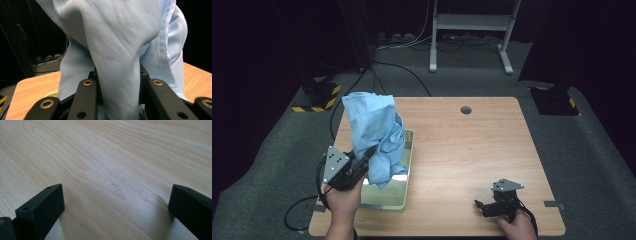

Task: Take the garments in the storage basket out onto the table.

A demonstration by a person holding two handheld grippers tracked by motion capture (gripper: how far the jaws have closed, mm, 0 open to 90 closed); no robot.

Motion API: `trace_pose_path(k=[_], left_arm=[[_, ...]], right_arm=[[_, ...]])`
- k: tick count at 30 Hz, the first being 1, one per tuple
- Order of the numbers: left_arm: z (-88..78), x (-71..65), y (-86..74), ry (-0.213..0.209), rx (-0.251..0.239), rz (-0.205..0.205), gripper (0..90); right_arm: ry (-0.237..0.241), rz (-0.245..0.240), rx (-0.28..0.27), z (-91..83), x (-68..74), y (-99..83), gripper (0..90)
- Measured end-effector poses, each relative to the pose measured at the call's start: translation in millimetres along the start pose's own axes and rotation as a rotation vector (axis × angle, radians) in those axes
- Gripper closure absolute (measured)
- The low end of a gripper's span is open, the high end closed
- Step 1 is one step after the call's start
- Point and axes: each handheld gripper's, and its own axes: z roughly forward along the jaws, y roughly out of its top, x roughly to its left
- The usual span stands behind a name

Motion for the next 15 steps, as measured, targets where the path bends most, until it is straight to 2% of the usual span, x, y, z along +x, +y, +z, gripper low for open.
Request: trace_pose_path(k=[6, 15], left_arm=[[-0.2, -4.4, 1.7, -0.002, -0.007, 0.013, 72.0], [4.2, -12.0, 2.3, -0.026, 0.011, 0.019, 72.2]], right_arm=[[0.001, 0.001, 0.0, 0.0, -0.1, 0.0, 0.2], [0.002, 0.002, -0.002, -0.1, -0.4, 0.0, 0.2]])
